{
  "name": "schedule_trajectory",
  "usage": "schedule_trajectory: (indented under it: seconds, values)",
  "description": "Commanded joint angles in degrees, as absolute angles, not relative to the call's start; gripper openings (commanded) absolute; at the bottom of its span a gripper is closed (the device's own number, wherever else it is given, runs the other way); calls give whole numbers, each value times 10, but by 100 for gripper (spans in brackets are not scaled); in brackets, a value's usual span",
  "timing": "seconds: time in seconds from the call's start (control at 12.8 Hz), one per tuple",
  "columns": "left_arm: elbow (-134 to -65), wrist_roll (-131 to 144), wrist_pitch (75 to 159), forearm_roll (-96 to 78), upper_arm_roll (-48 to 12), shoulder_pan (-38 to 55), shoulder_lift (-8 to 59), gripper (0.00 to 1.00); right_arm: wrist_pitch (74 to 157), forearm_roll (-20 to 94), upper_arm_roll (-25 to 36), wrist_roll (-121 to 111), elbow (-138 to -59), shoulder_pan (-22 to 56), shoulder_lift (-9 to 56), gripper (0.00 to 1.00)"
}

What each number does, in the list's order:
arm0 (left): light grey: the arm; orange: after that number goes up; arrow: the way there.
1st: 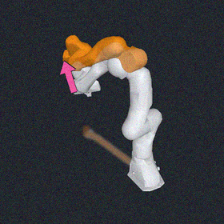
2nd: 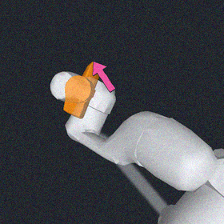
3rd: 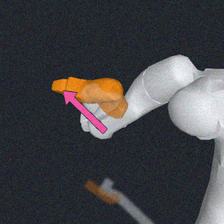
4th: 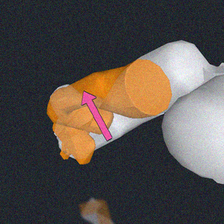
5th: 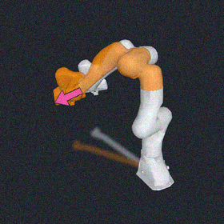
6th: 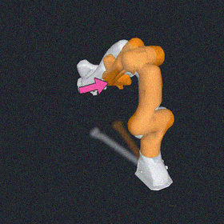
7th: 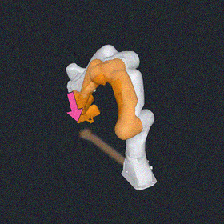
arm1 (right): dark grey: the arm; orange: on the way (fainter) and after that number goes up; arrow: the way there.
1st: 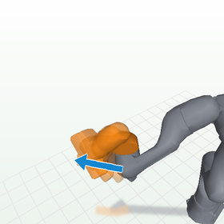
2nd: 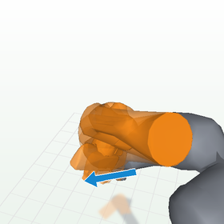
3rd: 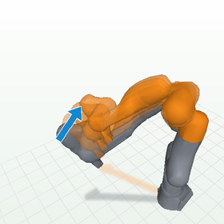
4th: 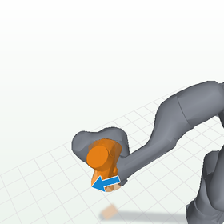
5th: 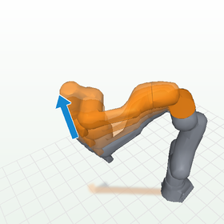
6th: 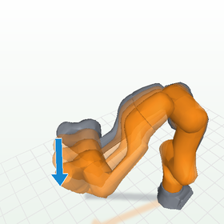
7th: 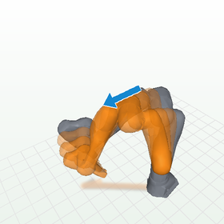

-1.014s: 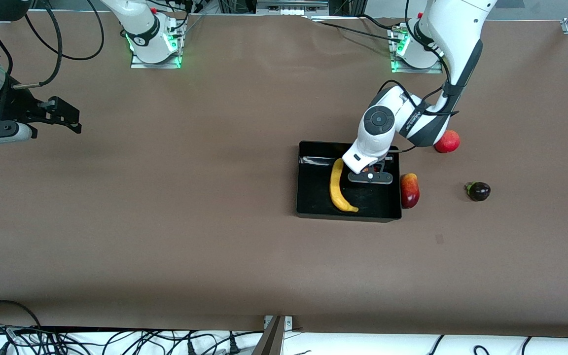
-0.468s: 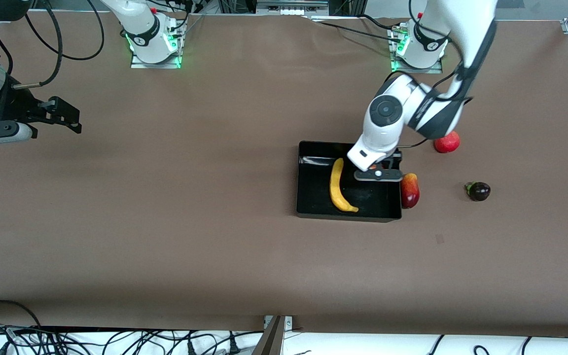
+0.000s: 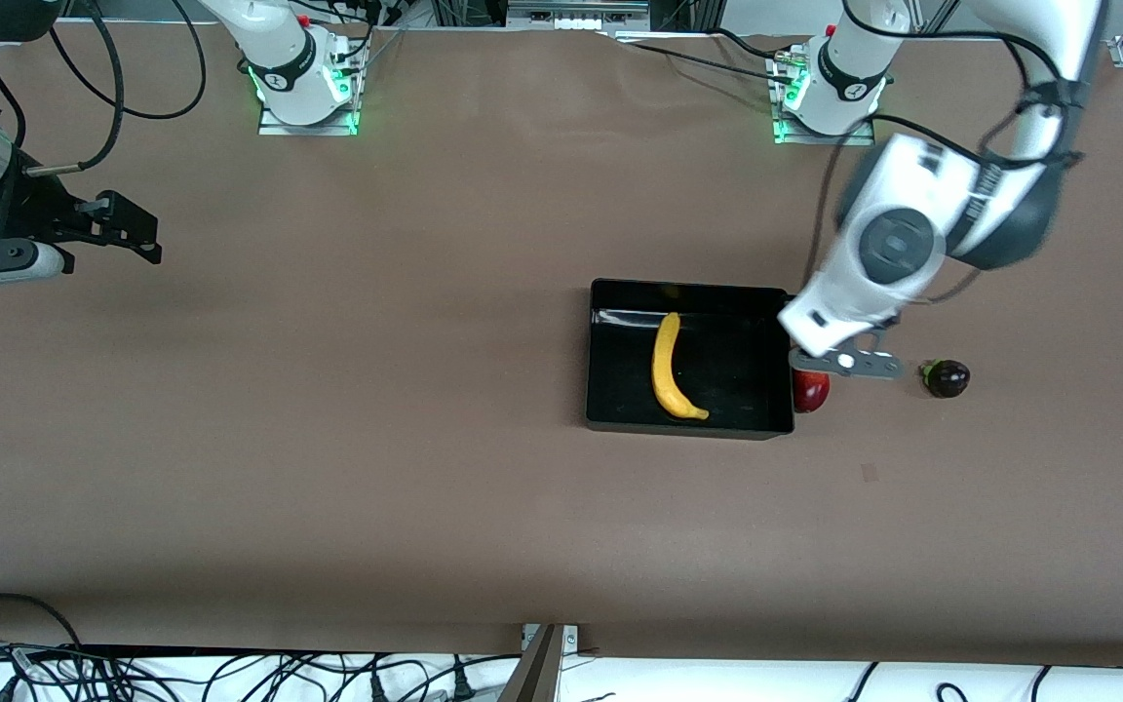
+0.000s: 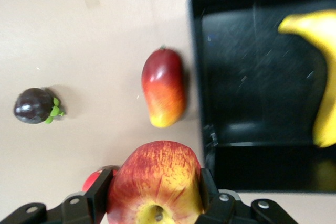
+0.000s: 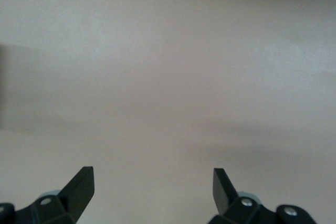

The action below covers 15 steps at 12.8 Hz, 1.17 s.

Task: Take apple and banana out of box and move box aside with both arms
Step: 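Lower the apple onto the table beside the box and open the left gripper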

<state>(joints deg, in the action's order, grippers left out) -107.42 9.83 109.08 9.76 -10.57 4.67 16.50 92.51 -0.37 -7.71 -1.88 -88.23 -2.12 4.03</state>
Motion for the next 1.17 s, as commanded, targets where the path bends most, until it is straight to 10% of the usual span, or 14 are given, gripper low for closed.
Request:
schedule_trajectory:
  seconds: [0.0,0.62,0.7,0.78,1.09]
  values:
    - [-1197,20,1185,76,-112,12,119,23,919,-3,-79,-18,-877,-22,37,100]
    - [-1365,-3,1391,82,-111,-17,114,30,919,-3,-79,-17,-877,-22,37,100]
    - [-1371,-13,1395,83,-111,-30,119,46,919,-3,-79,-17,-877,-22,37,100]
    - [-1374,-17,1397,83,-111,-31,123,90,919,-3,-79,-17,-877,-22,37,100]
    - [-1354,-27,1368,83,-112,-27,100,100,919,-3,-79,-17,-877,-22,37,100]
